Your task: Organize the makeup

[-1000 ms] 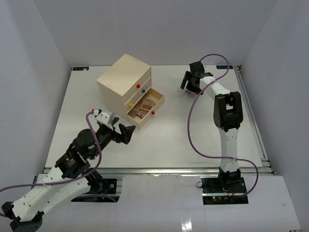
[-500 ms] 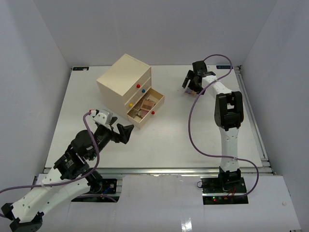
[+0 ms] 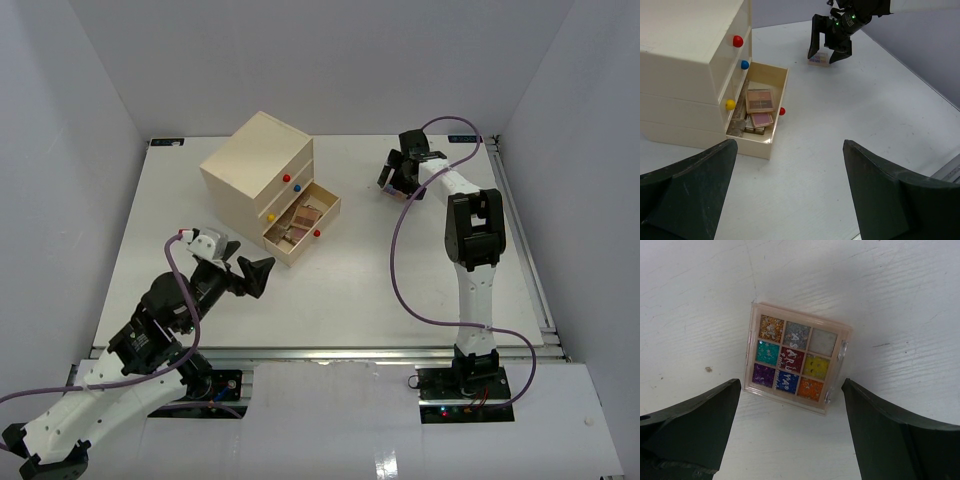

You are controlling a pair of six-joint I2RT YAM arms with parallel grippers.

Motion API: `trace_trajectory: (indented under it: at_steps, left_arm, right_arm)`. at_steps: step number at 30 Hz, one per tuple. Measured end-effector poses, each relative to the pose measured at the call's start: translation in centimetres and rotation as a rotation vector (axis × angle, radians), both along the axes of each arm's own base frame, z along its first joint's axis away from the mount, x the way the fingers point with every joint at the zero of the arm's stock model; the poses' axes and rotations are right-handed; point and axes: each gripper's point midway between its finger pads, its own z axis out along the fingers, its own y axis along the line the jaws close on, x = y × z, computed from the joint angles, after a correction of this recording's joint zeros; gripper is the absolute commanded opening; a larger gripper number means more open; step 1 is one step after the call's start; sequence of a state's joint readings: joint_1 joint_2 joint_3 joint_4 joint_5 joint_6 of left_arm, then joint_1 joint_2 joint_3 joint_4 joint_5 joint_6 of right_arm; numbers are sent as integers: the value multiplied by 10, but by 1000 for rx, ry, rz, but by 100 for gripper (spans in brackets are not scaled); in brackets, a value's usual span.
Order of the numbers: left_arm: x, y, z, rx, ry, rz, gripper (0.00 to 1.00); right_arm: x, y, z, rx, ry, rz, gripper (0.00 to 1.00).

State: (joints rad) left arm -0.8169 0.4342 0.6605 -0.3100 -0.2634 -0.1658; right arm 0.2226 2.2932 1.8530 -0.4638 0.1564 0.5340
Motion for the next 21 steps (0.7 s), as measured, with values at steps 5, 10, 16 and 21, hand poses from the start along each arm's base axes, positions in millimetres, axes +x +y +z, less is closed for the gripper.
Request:
trace_trajectory:
  at_steps: [5,10,16,21]
  left_arm:
    - [0,1,1,-3,-3,2,98]
    - [0,2,2,-6,-7,10,98]
    - [-1,5,6,-18,-17,13,98]
    - [-4,8,7,-30,-28,15,98]
  right_arm:
    - [3,2,1,5,2,13,90]
    - [4,4,1,6,7,22,92]
    - [4,4,1,2,11,33,98]
    - [3,3,0,-10,11,58,83]
